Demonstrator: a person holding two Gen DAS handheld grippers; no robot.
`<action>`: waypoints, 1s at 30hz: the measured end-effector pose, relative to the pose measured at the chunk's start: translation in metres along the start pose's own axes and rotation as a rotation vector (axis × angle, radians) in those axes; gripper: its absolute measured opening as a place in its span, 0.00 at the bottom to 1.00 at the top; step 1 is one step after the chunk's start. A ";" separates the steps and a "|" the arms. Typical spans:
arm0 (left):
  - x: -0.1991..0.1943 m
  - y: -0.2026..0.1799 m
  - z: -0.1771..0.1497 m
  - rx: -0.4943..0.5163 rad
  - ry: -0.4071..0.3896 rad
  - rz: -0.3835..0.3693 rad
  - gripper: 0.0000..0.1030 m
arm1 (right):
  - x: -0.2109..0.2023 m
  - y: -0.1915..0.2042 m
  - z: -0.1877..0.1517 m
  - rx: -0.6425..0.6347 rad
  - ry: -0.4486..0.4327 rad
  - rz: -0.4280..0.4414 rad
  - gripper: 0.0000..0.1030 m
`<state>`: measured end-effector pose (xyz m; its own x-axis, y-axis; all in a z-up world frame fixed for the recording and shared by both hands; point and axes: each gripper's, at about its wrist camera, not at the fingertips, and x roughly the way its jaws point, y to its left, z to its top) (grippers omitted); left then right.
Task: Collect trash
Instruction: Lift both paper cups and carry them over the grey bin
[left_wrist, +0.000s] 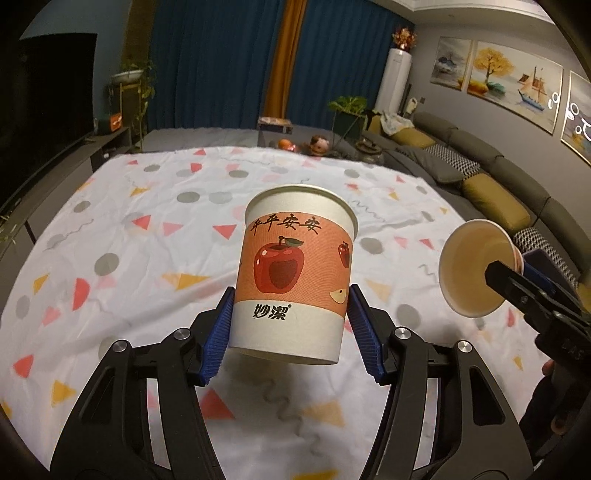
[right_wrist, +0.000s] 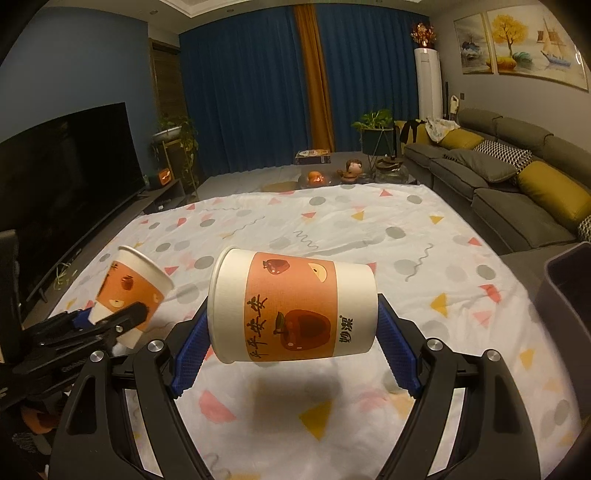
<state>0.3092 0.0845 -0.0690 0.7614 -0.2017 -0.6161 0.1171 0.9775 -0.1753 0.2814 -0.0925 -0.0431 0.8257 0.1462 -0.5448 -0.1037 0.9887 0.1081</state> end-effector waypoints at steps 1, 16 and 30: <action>-0.005 -0.003 -0.001 0.001 -0.007 0.000 0.57 | -0.007 -0.002 -0.001 -0.007 -0.006 -0.004 0.77; -0.057 -0.079 -0.022 0.035 -0.064 -0.064 0.57 | -0.098 -0.050 -0.019 -0.027 -0.085 -0.074 0.77; -0.055 -0.191 -0.028 0.131 -0.069 -0.206 0.57 | -0.152 -0.136 -0.028 0.058 -0.135 -0.207 0.77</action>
<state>0.2267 -0.0932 -0.0231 0.7543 -0.3969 -0.5230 0.3521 0.9169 -0.1880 0.1544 -0.2483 0.0015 0.8928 -0.0692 -0.4451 0.1043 0.9930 0.0548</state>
